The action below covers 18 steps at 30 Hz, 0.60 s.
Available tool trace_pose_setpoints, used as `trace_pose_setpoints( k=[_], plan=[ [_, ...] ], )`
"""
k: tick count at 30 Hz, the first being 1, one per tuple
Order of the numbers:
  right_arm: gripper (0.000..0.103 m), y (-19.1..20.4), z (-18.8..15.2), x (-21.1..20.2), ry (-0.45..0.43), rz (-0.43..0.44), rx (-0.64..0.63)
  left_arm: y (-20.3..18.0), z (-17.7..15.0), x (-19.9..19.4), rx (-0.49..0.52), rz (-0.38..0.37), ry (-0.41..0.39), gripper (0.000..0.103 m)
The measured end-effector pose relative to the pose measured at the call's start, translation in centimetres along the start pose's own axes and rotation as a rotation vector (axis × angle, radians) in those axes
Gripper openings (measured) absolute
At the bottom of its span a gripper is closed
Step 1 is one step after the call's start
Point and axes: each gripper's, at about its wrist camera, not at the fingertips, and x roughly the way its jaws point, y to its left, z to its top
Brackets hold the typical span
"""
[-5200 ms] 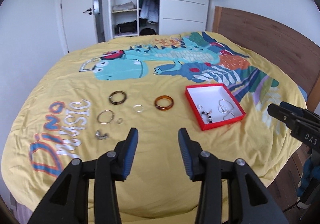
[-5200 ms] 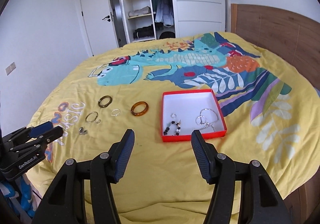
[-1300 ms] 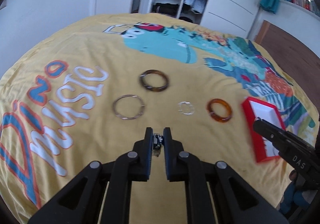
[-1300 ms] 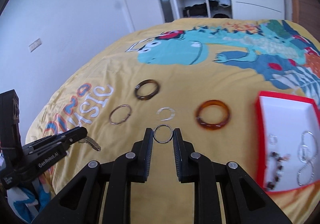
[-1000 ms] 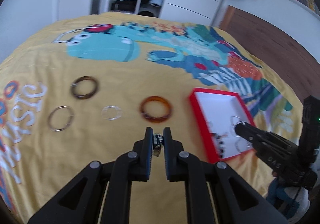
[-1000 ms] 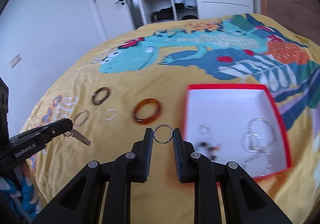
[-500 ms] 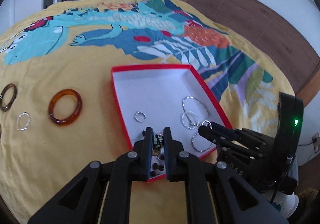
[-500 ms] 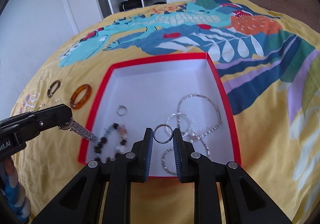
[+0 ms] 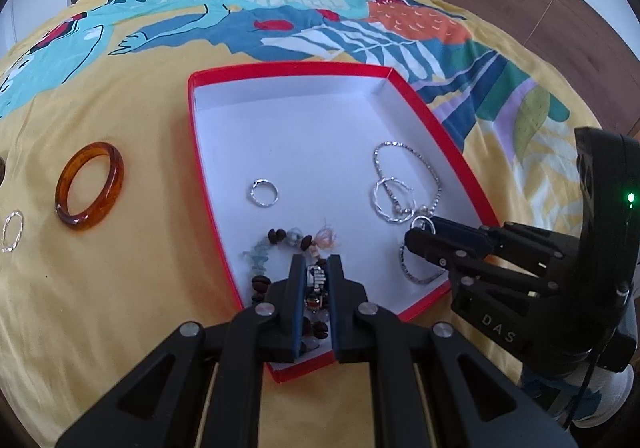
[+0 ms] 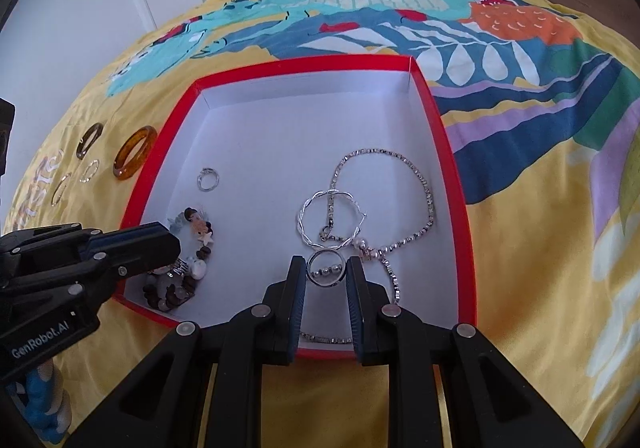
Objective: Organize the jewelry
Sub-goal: 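Carry the chain bracelet and ring into the red box and release, then withdraw both tools from the box toward the remaining rings and bangles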
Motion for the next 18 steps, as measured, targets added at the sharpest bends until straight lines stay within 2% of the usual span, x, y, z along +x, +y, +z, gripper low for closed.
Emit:
trace_pose_setpoints(
  k=[3,7,9,11,15,18],
  plan=[
    [0.02,0.0,-0.1,0.2,0.011,-0.005,-0.009,0.4,-0.1,0.5,-0.007,0.016,0.019,0.012],
    [0.021,0.0,-0.1,-0.2,0.014,-0.01,-0.006,0.8,0.0,0.5,-0.018,-0.004,0.03,0.013],
    [0.022,0.0,-0.1,-0.6,0.013,-0.006,0.004,0.8,0.3,0.2,-0.02,-0.019,0.035,0.021],
    [0.032,0.0,0.0,-1.1,0.009,-0.01,0.01,0.8,0.8,-0.4,-0.025,-0.032,0.031,0.028],
    [0.035,0.0,-0.2,-3.1,-0.012,-0.018,0.026,0.7,2.3,-2.9,-0.027,-0.053,0.0,0.031],
    [0.036,0.2,-0.2,-5.3,-0.036,-0.023,0.032,0.8,3.7,-6.1,-0.041,-0.062,-0.043,0.031]
  ],
)
